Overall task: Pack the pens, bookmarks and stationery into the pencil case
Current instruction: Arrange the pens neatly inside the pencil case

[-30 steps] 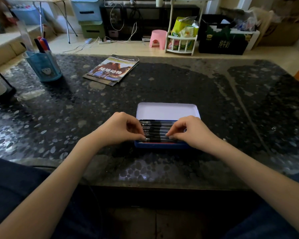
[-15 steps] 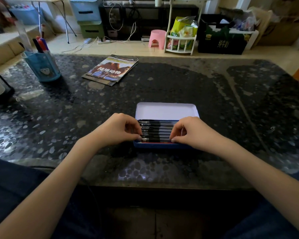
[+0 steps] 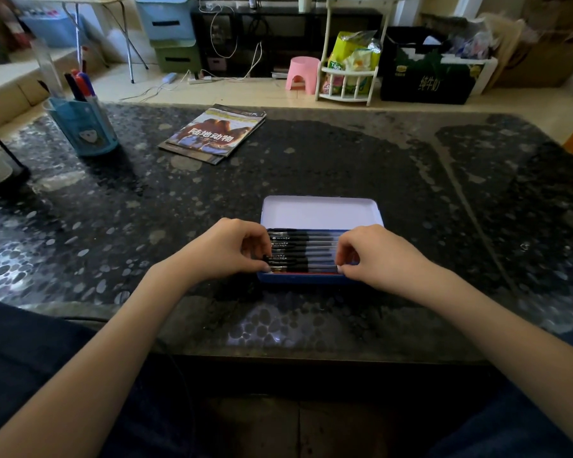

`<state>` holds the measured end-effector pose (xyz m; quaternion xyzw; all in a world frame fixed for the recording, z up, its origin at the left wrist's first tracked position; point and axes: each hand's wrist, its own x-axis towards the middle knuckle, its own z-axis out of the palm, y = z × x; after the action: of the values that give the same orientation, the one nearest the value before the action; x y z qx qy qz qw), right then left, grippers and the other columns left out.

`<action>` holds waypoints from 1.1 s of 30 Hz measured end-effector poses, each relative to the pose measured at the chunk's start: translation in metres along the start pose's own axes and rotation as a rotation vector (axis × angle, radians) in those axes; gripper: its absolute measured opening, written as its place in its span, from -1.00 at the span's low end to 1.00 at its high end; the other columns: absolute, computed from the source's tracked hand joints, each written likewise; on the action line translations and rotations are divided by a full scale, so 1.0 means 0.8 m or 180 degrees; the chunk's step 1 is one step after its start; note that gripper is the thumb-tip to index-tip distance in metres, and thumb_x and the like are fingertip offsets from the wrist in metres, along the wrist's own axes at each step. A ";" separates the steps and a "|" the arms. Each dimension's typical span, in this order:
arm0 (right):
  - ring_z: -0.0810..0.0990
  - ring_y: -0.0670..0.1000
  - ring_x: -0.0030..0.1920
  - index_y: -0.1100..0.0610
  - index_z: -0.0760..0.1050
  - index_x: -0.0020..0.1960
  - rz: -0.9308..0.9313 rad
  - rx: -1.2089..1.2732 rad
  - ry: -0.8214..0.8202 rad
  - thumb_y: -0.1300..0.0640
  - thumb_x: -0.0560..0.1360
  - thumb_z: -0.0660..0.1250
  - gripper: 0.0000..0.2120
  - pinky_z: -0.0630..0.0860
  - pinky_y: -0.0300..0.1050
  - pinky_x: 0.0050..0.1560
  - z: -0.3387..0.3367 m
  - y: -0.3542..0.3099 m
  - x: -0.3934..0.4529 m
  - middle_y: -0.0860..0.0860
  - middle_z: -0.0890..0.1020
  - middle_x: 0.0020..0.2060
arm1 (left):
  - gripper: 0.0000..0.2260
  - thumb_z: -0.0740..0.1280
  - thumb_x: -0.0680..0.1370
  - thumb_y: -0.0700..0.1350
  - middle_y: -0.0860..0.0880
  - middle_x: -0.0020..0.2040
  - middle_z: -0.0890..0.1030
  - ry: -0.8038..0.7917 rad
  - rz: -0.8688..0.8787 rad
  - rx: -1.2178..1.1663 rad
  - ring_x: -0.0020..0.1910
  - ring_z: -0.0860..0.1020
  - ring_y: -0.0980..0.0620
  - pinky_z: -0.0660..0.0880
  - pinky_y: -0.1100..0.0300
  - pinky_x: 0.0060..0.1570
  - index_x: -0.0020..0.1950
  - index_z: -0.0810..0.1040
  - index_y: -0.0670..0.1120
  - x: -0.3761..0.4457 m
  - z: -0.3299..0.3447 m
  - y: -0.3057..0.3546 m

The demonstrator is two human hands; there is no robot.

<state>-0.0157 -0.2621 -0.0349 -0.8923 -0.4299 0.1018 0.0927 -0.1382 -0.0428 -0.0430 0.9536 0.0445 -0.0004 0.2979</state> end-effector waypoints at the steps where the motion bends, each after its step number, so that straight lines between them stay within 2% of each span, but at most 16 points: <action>1: 0.56 -0.12 -0.19 -0.02 0.55 -0.17 -0.0002 -0.0005 0.0013 0.06 0.41 0.41 -0.95 0.61 -0.02 -0.15 0.000 0.000 0.000 -0.13 0.58 -0.23 | -0.84 0.53 0.34 -0.14 0.05 -0.25 0.63 -0.0010 0.0000 -0.0005 -0.29 0.55 0.16 0.47 0.36 -0.26 -0.17 0.59 -0.01 0.000 0.000 0.000; 14: 0.53 -0.18 -0.21 -0.07 0.52 -0.21 -0.0152 0.0290 -0.0029 0.11 0.39 0.48 -0.85 0.58 -0.10 -0.11 0.000 0.002 0.003 -0.17 0.56 -0.25 | -0.86 0.52 0.35 -0.13 0.16 -0.30 0.62 -0.0048 -0.0011 -0.0129 -0.29 0.54 0.28 0.41 0.45 -0.27 -0.26 0.61 0.08 -0.002 -0.001 0.003; 21: 0.51 -0.17 -0.24 -0.06 0.48 -0.27 -0.0264 0.0350 -0.0019 0.12 0.38 0.49 -0.80 0.57 -0.06 -0.12 -0.003 0.003 0.002 -0.14 0.55 -0.25 | -0.89 0.51 0.36 -0.20 0.12 -0.36 0.60 0.0011 0.0016 -0.0020 -0.38 0.52 0.28 0.38 0.48 -0.33 -0.26 0.63 -0.02 -0.001 0.002 0.008; 27: 0.52 -0.14 -0.19 -0.07 0.55 -0.25 -0.0296 0.0152 -0.0030 0.06 0.39 0.48 -0.89 0.54 -0.13 -0.17 -0.003 -0.002 0.000 -0.16 0.54 -0.25 | -0.92 0.50 0.37 -0.20 0.05 -0.31 0.64 -0.0019 0.0009 0.0063 -0.36 0.52 0.26 0.39 0.48 -0.31 -0.23 0.63 -0.05 -0.002 0.002 0.011; 33: 0.46 -0.18 -0.27 -0.11 0.59 -0.24 -0.0230 -0.0154 -0.0020 -0.03 0.39 0.47 -0.92 0.48 -0.19 -0.30 -0.003 -0.001 -0.001 -0.22 0.48 -0.34 | -0.91 0.51 0.36 -0.18 0.05 -0.31 0.65 -0.0011 -0.0002 0.0103 -0.34 0.54 0.22 0.42 0.45 -0.29 -0.24 0.63 -0.02 -0.003 0.002 0.012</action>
<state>-0.0160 -0.2623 -0.0320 -0.8779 -0.4644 0.0907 0.0733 -0.1396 -0.0515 -0.0386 0.9583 0.0444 -0.0028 0.2825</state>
